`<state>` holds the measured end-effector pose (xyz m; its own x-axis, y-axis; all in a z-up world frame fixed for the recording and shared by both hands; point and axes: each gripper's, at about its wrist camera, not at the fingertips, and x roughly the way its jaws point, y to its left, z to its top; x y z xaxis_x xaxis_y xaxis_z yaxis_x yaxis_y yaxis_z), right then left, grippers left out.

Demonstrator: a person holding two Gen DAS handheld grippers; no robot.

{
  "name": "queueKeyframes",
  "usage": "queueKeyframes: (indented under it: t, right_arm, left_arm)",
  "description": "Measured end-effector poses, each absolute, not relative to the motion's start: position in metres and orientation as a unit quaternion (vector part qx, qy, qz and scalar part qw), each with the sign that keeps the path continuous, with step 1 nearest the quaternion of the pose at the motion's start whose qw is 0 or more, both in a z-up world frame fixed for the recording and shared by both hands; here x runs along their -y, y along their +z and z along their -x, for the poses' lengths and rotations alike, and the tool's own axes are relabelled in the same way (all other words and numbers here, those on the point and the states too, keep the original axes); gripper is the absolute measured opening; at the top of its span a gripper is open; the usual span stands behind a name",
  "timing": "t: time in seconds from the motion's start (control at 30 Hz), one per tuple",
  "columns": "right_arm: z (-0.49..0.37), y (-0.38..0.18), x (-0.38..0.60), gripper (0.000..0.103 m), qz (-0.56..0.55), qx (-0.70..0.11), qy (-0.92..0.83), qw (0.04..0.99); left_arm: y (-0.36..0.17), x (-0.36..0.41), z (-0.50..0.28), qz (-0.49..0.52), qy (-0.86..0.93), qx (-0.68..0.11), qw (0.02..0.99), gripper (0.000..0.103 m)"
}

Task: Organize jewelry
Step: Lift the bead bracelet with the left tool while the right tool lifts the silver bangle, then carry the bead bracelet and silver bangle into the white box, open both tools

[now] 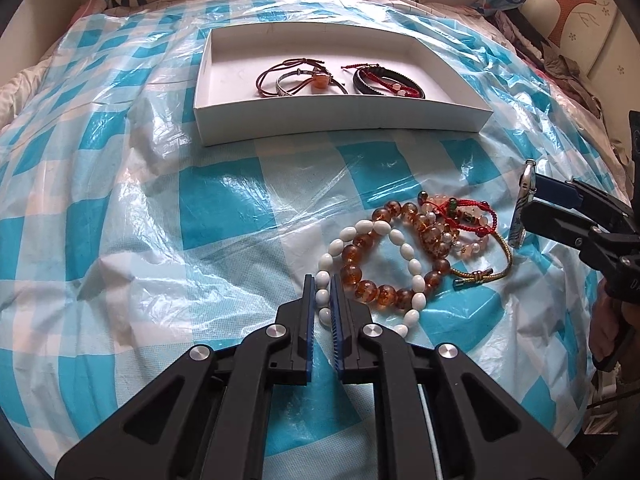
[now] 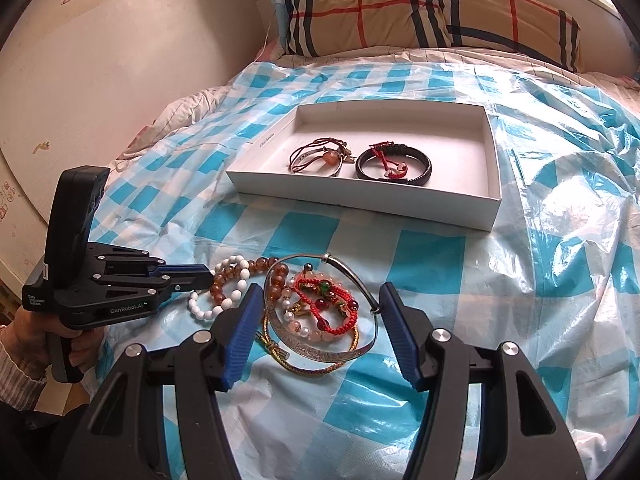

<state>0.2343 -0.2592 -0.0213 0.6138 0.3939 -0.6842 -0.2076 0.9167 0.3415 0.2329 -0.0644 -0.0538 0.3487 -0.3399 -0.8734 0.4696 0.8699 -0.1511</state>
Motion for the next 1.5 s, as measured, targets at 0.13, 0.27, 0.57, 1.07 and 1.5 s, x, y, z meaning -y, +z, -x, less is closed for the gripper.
queueKeyframes:
  t: [0.13,0.27,0.57,1.07,1.5]
  right_arm:
    - [-0.234,-0.022,0.26,0.058,-0.115,-0.405,0.169,0.891]
    - [-0.232,-0.018,0.26,0.058,-0.116,-0.399,0.168,0.894]
    - [-0.229,-0.005,0.267,0.058,-0.115,-0.38,0.159,0.904]
    - [-0.246,0.015,0.268,0.058,-0.107,-0.346,0.16,0.918]
    - [-0.282,0.019,0.278,0.058,-0.089,-0.331,0.151,0.927]
  left_arm:
    - [-0.058,0.072,-0.23,-0.096,-0.242,-0.511,0.82,0.009]
    - [-0.053,0.071,-0.228,-0.089,-0.25,-0.506,0.82,0.007]
    - [-0.005,0.061,-0.222,-0.005,-0.293,-0.462,0.837,0.007]
    - [0.049,0.085,-0.236,0.024,-0.332,-0.404,0.852,0.007]
    - [0.051,0.114,-0.264,-0.005,-0.33,-0.387,0.861,0.007]
